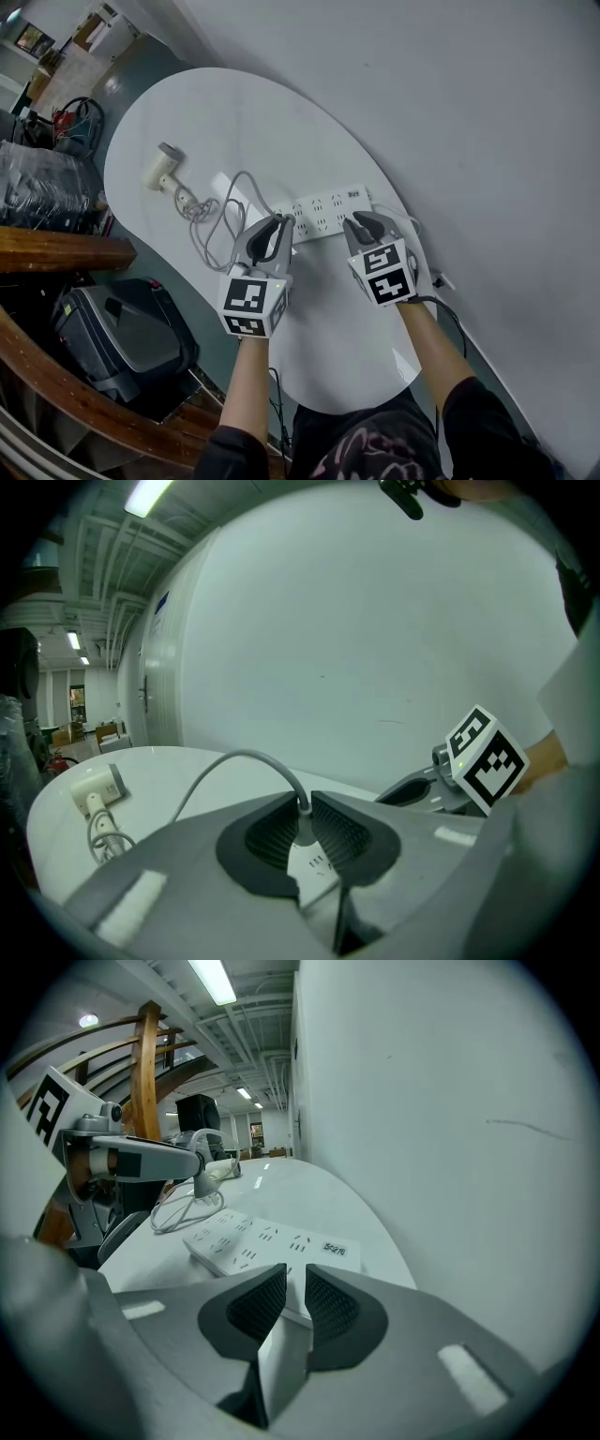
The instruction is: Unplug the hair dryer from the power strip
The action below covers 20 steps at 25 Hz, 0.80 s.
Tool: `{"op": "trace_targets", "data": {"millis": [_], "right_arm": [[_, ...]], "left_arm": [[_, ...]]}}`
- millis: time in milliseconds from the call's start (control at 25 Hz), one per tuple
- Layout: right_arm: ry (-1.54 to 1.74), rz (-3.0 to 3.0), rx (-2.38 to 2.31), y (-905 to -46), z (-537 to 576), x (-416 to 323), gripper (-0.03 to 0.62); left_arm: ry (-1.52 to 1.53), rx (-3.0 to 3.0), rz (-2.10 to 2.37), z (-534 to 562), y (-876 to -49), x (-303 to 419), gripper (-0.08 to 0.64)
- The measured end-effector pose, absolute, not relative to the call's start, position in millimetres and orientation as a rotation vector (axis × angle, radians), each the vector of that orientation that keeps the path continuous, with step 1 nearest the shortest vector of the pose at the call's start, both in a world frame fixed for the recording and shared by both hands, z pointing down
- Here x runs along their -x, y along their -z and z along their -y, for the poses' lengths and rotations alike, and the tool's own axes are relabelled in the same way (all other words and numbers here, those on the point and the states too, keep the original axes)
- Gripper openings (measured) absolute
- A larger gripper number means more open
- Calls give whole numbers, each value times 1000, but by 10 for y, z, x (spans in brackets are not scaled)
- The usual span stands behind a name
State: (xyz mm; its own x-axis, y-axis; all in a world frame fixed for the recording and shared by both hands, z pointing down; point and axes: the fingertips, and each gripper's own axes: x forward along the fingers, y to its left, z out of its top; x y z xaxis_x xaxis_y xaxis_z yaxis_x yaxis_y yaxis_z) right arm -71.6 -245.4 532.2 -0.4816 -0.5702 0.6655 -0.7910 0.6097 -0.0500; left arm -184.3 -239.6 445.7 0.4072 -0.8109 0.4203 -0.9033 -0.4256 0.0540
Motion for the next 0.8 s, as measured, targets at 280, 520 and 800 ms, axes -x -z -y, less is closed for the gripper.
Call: {"op": "trace_targets", "data": {"millis": [280,520,800], "right_arm": [[-462,2226,-1115,-5251,2456,617,55],[-446,2242,-1139,-5192,2431,616,21],[-441,2266,-1133,-5108,2379,651,21]], "left_arm": [[-473,-2386,1514,2352,-4448,1865,48],[-462,-2365,1535,2299,-4438,1920,48],[-458,-2356,1564,2243,-4423,1969,48]]}}
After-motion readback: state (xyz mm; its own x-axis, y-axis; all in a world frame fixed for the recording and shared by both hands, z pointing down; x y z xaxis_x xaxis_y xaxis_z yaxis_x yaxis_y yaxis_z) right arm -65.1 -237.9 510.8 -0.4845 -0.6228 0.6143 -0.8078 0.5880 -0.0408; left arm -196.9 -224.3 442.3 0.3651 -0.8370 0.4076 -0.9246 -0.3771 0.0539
